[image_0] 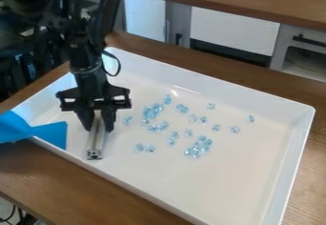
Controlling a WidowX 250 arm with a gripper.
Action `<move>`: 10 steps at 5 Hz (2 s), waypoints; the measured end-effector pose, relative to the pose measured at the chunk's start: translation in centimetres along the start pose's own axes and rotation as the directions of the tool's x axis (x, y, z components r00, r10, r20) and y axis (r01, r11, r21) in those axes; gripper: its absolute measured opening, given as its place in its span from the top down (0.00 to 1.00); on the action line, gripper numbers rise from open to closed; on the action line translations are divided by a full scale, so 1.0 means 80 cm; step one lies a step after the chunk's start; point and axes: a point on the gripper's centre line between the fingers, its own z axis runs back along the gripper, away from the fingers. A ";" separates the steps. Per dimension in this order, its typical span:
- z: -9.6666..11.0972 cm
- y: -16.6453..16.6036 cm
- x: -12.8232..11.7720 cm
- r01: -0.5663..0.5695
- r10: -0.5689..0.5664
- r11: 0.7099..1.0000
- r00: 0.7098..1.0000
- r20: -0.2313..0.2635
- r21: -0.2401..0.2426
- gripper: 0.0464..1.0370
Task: Sweep into pile
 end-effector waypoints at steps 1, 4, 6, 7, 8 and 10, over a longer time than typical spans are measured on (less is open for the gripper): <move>-0.001 -0.011 0.005 0.009 -0.009 1.000 1.000 -0.006 -0.002 0.66; -0.010 -0.076 0.013 -0.059 0.059 0.998 0.996 -0.061 -0.010 0.66; -0.017 -0.117 0.015 -0.079 0.079 0.997 0.995 -0.054 -0.005 0.66; -0.018 -0.141 0.011 -0.067 0.067 0.998 0.996 -0.061 -0.010 0.66; -0.019 -0.175 0.000 -0.066 0.064 0.997 0.994 -0.087 -0.026 0.66; -0.022 -0.234 -0.014 -0.048 0.043 0.997 0.995 -0.092 -0.052 0.66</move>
